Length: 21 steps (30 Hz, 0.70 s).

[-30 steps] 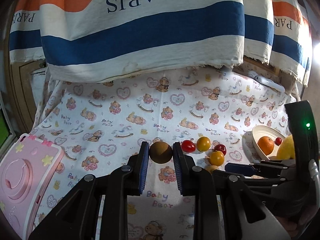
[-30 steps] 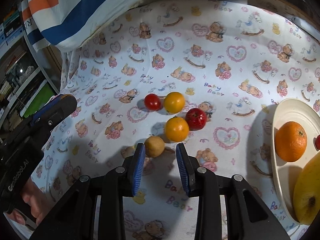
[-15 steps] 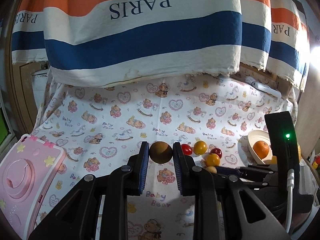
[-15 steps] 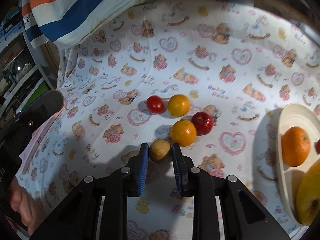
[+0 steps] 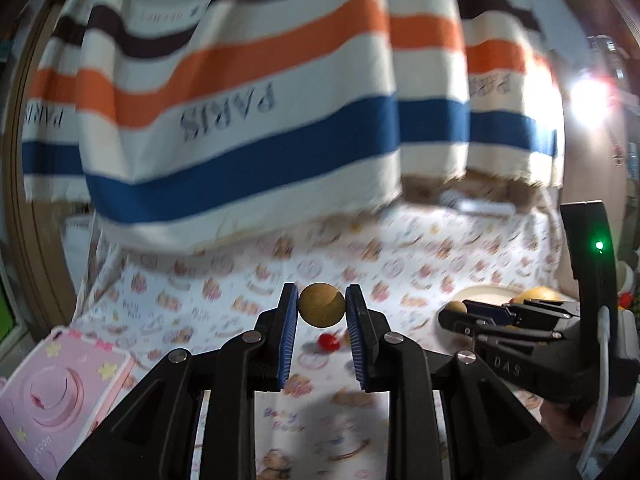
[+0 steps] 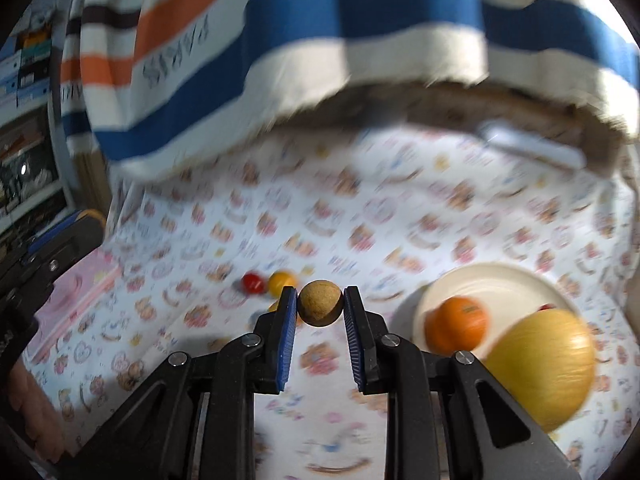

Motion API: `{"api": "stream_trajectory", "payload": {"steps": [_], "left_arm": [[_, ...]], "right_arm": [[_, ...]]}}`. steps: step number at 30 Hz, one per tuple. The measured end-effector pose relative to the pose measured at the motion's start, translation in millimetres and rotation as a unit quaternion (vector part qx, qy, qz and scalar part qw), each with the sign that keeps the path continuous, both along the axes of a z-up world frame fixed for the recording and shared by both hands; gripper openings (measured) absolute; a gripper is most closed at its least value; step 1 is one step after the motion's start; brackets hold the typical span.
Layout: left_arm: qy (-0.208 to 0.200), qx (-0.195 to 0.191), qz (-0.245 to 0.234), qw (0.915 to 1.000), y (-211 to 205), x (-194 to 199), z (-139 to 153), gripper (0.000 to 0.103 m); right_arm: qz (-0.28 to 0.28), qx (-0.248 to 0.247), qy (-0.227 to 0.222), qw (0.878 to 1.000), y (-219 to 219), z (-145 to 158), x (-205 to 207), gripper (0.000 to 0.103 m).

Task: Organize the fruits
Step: 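Carry both brown fruits onto the plate and open both tools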

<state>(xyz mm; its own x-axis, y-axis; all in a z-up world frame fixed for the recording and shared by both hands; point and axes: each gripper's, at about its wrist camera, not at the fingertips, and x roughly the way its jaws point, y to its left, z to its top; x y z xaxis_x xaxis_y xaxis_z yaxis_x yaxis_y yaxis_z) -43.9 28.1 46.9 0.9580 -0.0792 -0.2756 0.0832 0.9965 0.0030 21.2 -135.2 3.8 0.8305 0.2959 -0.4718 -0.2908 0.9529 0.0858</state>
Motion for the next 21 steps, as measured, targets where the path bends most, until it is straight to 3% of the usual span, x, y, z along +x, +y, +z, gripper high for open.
{"api": "stream_trajectory", "payload": {"steps": [2,9,12,16,21], "left_arm": [[-0.013,0.011,-0.012,0.9998,-10.8,-4.3,3.3,0.023],[0.001,0.035,-0.055,0.9979,-58.5,12.3,4.2,0.023],[-0.003,0.029,-0.077,0.9966,-79.5,21.6,5.3,0.023],[-0.006,0.009,-0.113,0.9936,-107.2,40.3,6.6,0.023],[-0.005,0.01,-0.127,0.9918,-138.6,70.4,0.9,0.023]], "right_arm": [[-0.015,0.012,-0.022,1.0,-18.1,9.3,-7.0,0.025],[-0.05,0.033,-0.076,0.995,-85.1,36.8,-18.0,0.025],[-0.067,0.056,-0.096,0.992,-116.5,41.1,-21.8,0.025],[-0.098,0.064,-0.107,0.987,-151.2,39.9,-20.2,0.025],[-0.111,0.042,-0.083,0.989,-184.7,29.1,-4.8,0.025]]}}
